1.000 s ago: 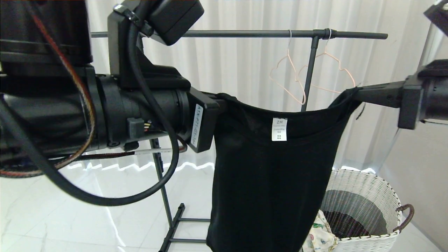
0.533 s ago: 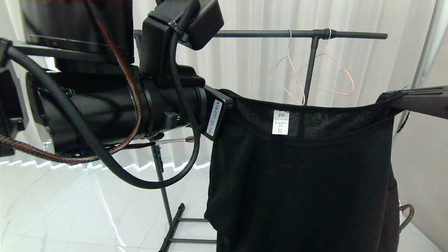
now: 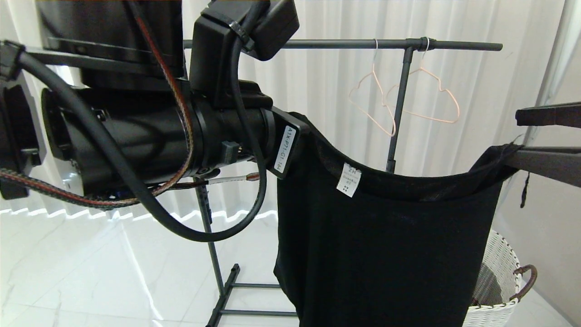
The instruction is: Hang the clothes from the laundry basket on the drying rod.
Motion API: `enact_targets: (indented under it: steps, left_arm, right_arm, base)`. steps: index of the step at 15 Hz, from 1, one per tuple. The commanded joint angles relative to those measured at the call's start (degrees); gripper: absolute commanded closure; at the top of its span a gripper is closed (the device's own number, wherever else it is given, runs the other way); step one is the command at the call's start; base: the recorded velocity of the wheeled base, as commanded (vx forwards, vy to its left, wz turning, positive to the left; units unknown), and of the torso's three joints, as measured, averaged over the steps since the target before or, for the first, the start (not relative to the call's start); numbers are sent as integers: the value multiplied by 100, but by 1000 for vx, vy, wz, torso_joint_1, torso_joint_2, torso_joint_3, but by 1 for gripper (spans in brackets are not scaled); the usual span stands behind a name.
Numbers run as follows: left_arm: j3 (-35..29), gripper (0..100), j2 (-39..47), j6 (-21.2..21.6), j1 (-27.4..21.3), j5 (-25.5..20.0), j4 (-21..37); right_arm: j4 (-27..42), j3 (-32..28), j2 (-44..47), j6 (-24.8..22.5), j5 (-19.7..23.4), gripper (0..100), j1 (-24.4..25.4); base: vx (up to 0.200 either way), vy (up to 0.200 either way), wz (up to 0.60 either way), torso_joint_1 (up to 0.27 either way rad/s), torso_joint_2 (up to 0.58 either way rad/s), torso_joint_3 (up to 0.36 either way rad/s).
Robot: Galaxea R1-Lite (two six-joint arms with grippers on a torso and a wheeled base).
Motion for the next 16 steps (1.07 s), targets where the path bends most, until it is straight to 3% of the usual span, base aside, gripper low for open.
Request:
enact_targets:
  steps: [1,4,8,12,15,16]
  left_arm:
    - [-61,100,51,3,35,10,0]
    - [-17,100,78,3,334,71,9]
    - [159,100,60,3,694,678,9]
    - [238,100,139,-14,791,686,-9]
    - [326,100,78,-6,993,765,-9]
    - [598,100,-186,29,1300,827,0]
  right_arm:
    - [4,175,-170,12,-3,0,-26]
    - [12,404,-381,29,32,0,-289]
    - [-137,413,-416,381,120,0,-386]
    - [-322,465,-416,548,155,0,-509]
    - [215,738,-460,319,-56,0,-1704]
    - [1111,562,-408,-322,-671,0,-2583]
  base:
    - [0,0,0,0,0,0]
    - [0,0,0,0,0,0]
    - [0,0,0,0,0,0]
    - [0,0,0,0,0,0]
    - [0,0,0,0,0,0]
    - [0,0,0,0,0,0]
